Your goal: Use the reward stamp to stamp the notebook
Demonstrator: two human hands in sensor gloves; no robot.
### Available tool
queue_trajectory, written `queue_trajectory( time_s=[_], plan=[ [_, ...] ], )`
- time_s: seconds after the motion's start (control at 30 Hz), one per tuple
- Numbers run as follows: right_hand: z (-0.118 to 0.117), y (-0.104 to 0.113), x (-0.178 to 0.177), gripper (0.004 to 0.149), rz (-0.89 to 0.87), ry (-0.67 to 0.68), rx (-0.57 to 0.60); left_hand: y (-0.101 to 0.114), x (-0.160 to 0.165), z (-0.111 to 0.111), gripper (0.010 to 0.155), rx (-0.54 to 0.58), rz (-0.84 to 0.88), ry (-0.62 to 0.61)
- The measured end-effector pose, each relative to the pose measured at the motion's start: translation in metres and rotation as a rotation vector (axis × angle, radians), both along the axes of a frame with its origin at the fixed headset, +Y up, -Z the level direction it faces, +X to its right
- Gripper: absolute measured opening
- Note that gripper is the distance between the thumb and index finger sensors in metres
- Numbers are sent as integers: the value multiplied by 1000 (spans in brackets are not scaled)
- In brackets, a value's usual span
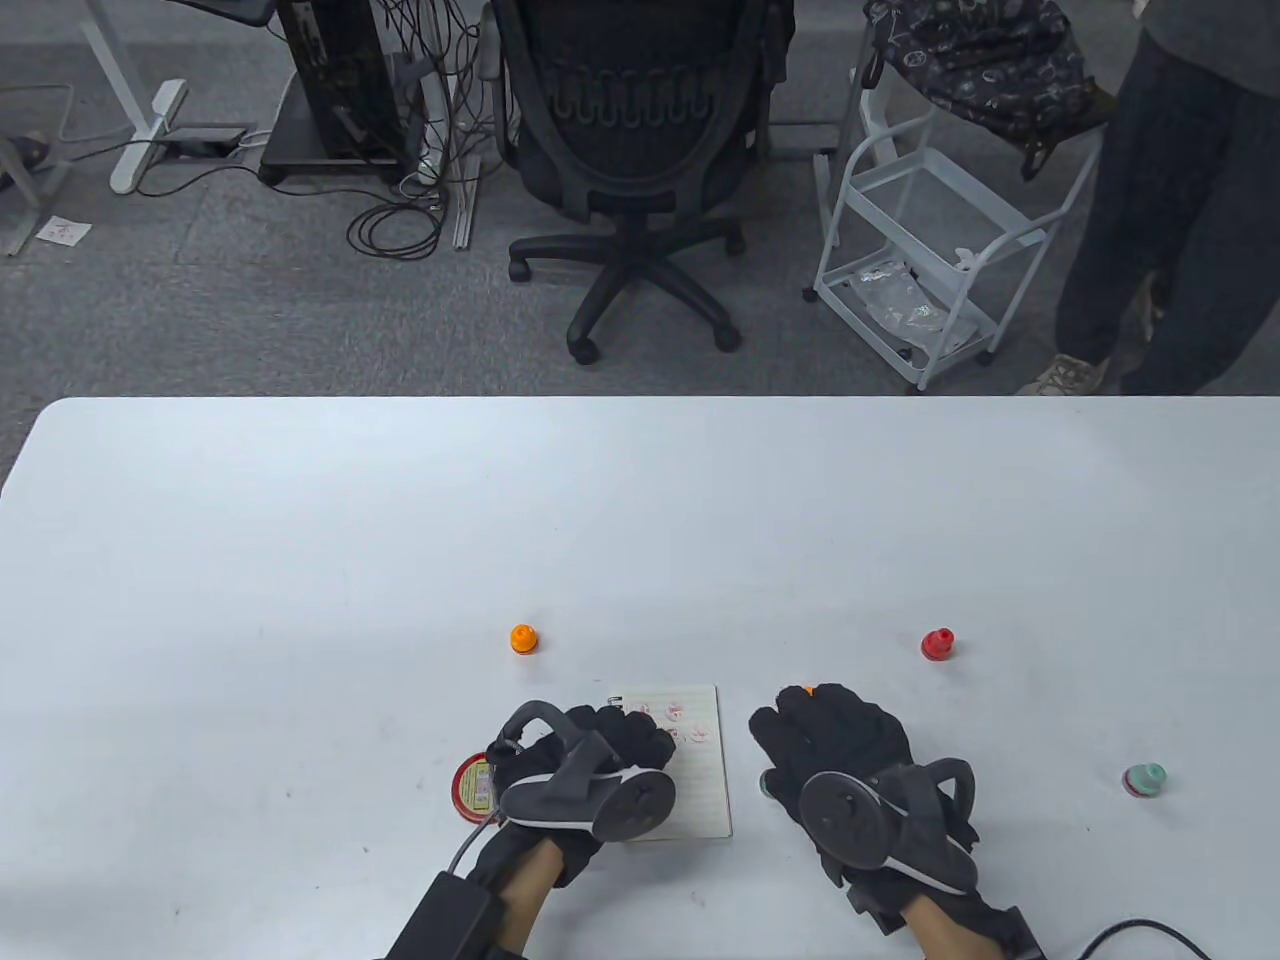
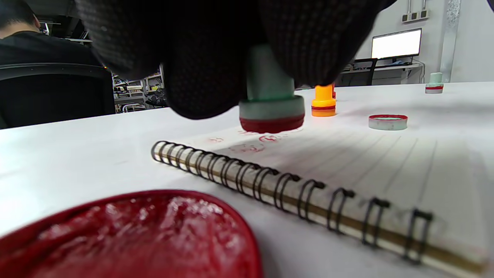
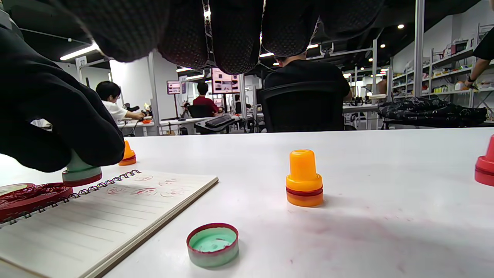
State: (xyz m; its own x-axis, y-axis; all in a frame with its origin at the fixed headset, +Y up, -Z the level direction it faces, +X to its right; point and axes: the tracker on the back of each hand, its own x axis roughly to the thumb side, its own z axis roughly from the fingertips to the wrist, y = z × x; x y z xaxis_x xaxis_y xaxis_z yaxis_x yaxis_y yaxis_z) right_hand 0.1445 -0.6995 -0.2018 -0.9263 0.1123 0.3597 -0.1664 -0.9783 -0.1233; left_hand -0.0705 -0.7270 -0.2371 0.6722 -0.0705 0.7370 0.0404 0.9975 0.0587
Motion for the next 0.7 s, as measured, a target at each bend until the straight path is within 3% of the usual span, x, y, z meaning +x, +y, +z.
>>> queue_trajectory(
  time_s=[0.7],
  plan=[
    [1,1,-1,57,16,7,17,-11,14,-4,45,-62,-71,-10]
  ],
)
